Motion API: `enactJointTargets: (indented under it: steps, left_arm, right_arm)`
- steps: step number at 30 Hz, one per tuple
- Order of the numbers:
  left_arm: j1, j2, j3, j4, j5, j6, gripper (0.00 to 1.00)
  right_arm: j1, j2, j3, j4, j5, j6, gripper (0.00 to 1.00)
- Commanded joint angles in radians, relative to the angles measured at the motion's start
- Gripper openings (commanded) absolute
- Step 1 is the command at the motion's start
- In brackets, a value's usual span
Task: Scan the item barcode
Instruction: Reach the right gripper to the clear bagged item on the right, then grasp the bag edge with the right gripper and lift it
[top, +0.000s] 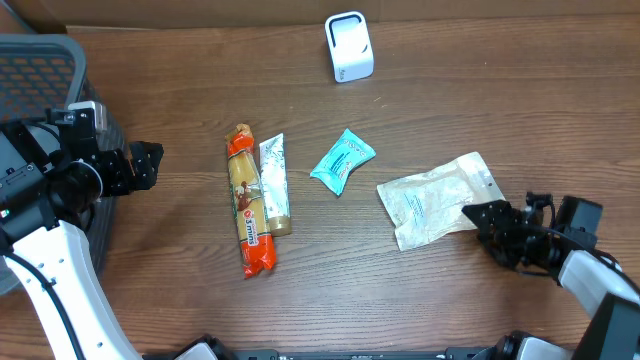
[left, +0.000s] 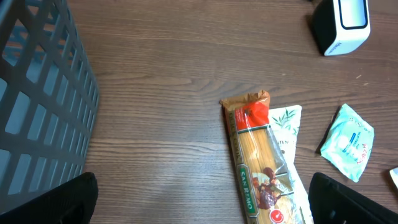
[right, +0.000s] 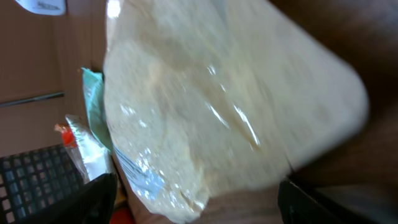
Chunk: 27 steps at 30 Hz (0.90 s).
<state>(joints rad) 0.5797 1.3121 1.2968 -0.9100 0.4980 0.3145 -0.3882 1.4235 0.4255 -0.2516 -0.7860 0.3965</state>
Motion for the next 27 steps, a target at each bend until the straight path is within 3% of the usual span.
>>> enactJointTargets:
  steps: [1,10,14,15,17,20,27]
  left_arm:
    - [0.002,0.003,-0.001,0.001,0.016,0.015,0.99]
    - [0.002,0.003,-0.001,0.001,0.016,0.015,0.99]
    - [0.002,0.003,-0.001,0.001,0.016,0.015,0.99]
    - [0.002,0.003,-0.001,0.001,0.016,0.015,1.0]
    - [0.002,0.003,-0.001,0.001,0.016,0.015,0.99]
    - [0.002,0.003,-0.001,0.001,0.016,0.015,1.0]
    - [0.002,0.003,-0.001,0.001,0.016,0.015,0.99]
  right_arm:
    - [0.026,0.124,-0.015,0.076,0.047,-0.004,0.87]
    - [0.129,0.35,-0.015,0.453,0.01,-0.003,0.85]
    - [0.147,0.361,-0.014,0.545,0.008,-0.003,0.62]
    - [0.147,0.361,-0.011,0.557,-0.003,-0.003,0.52]
    - [0.146,0.361,-0.007,0.562,-0.026,-0.003,0.23]
    - [0.146,0.36,0.01,0.561,-0.095,0.031,0.05]
    - [0.147,0.324,0.102,0.512,-0.213,0.14,0.04]
